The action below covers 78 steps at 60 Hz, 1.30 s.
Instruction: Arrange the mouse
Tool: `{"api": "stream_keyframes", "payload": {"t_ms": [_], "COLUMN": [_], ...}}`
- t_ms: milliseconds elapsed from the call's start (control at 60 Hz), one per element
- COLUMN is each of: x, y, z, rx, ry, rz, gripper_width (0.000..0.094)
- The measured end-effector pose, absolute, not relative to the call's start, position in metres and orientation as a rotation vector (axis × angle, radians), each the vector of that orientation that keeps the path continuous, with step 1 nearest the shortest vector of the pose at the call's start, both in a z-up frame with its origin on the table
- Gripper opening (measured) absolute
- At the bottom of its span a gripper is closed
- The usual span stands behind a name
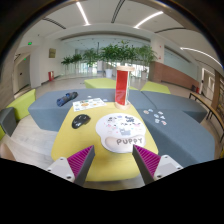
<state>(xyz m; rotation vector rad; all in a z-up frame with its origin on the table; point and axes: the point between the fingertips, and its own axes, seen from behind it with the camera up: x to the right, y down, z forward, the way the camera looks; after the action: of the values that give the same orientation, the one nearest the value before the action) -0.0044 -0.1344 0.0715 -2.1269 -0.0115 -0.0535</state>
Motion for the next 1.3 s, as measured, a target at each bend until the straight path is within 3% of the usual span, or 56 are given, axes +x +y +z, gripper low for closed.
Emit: {"api": "stream_keyframes", "payload": {"t_ms": [150, 400, 700, 1017, 1100, 1167, 1300], "x": [-0.021, -0.071, -0.145, -0.168, -0.175, -0.18, -0.185], "y": [-0.134, -0.056, 0.016, 0.09, 0.099, 0.102, 0.089], "z": [0.069, 0.059, 0.009, -0.01, -0.011, -0.014, -0.012], "rx": [-2.144, -2.115, -2.149, -2.198, -2.191, -2.195, -2.258], "ry": [-0.03, -0.145, -0.232, -0.198, -0.197, -0.184, -0.169], "rz": [0.004, 0.141, 0.187, 0.087, 0.089, 0.11, 0.153], "gripper_width": [0.0829, 0.0835, 0.0823, 0.0824, 0.075, 0.0557, 0.0507]}}
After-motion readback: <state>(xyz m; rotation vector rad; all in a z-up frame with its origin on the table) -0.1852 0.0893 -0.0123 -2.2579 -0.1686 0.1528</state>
